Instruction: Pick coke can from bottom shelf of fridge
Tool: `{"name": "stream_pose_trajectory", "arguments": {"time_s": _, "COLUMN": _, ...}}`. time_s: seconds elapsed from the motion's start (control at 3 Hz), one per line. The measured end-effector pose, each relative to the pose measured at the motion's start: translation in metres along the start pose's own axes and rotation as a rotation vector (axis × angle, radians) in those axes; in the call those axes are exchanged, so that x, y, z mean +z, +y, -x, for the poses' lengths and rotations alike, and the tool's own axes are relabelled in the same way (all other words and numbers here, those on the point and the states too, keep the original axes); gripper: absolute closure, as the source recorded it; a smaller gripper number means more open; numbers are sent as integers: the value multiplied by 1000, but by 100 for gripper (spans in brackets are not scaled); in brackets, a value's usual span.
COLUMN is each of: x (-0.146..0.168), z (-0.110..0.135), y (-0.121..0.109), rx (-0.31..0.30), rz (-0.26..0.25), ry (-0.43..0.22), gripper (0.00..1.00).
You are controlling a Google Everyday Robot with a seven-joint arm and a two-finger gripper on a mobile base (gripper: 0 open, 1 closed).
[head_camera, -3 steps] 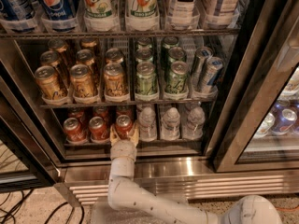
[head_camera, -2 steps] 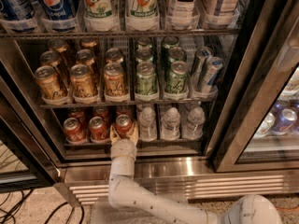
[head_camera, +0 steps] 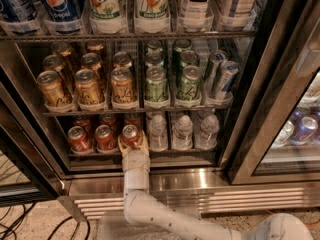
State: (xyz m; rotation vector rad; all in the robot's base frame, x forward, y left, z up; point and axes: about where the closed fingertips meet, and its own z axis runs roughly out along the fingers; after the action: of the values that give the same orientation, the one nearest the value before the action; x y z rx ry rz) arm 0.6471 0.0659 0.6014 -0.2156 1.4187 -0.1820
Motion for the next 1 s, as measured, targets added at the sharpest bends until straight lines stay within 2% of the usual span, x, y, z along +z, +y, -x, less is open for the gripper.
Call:
{"name": "stream_pose_trajectory", "arguments": {"time_s": 0.67, "x": -43, "z": 34, "y": 4, "rx": 0, "rz": 187, "ry": -202, "gripper": 100}}
{"name": "stream_pose_trajectory", "arguments": {"time_s": 1.0, "x": -66, "z": 50, "y": 10, "rx": 1, "rz": 275, "ry": -264, "gripper": 100}}
